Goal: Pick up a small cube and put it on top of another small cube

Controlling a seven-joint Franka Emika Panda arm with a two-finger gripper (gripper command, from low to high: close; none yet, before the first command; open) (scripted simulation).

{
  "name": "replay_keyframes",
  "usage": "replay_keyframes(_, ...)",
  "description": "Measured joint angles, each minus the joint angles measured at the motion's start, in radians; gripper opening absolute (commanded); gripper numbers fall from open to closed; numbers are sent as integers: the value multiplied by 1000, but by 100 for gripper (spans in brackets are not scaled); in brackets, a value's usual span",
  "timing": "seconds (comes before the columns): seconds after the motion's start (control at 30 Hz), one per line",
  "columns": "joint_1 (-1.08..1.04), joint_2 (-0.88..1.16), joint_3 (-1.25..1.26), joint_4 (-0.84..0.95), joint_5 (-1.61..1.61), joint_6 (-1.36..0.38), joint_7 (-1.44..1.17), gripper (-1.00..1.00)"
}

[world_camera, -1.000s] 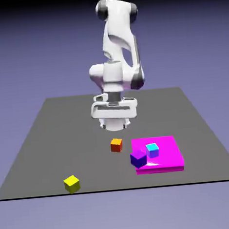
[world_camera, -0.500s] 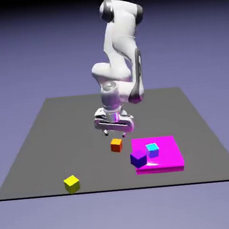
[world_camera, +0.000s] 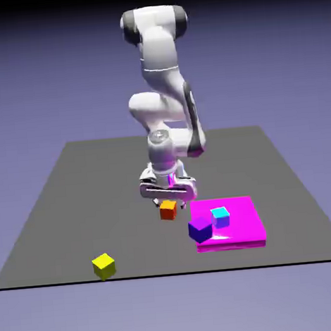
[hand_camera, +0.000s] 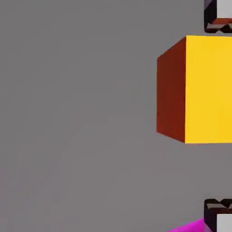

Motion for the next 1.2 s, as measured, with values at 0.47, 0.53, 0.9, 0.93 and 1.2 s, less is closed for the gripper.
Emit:
replay_keyframes(0.47,-133,-102,167,-4,90,-93,-55,-100)
replay_keyframes(0.53,-186,-147,237,-5,131,-134,-80,-100)
replay_keyframes(0.9,-506,-394,636,-14,351,-358,-216,-100)
replay_keyframes(0.93,-514,-398,645,-1,348,-374,-197,-100)
replay_keyframes(1.2,-438,-314,557,192,173,-477,150,-100)
